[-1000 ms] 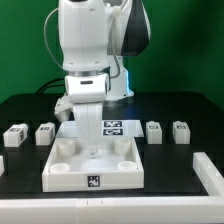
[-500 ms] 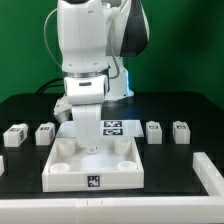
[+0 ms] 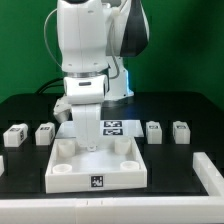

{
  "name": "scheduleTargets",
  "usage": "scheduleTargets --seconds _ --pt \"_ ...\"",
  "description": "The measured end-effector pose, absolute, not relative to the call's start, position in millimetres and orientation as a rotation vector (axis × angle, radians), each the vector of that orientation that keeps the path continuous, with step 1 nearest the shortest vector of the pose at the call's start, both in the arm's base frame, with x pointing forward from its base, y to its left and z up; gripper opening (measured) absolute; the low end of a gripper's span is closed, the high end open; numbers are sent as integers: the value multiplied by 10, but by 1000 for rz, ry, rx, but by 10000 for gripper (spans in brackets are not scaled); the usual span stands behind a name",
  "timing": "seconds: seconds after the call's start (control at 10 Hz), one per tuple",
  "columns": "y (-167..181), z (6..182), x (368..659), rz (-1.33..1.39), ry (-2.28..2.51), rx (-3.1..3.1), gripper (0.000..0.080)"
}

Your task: Assemble one leg

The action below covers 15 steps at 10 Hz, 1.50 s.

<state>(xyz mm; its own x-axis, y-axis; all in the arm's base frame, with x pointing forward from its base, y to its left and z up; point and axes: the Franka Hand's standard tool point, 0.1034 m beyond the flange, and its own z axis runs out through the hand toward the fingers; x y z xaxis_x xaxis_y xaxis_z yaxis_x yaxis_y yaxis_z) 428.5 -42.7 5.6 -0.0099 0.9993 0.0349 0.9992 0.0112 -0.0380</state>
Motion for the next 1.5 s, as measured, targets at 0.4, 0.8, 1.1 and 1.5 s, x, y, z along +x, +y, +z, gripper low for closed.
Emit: scheduleTargets --seconds 0.4,0.8,1.1,1.5 --pt "-232 72 4450 -19 -2135 -2239 57" --pt "455 79 5020 -72 -2089 -2255 57" --pt "595 59 5033 -70 -2136 -2216 57" --pt "579 54 5024 -80 -2139 -2217 235"
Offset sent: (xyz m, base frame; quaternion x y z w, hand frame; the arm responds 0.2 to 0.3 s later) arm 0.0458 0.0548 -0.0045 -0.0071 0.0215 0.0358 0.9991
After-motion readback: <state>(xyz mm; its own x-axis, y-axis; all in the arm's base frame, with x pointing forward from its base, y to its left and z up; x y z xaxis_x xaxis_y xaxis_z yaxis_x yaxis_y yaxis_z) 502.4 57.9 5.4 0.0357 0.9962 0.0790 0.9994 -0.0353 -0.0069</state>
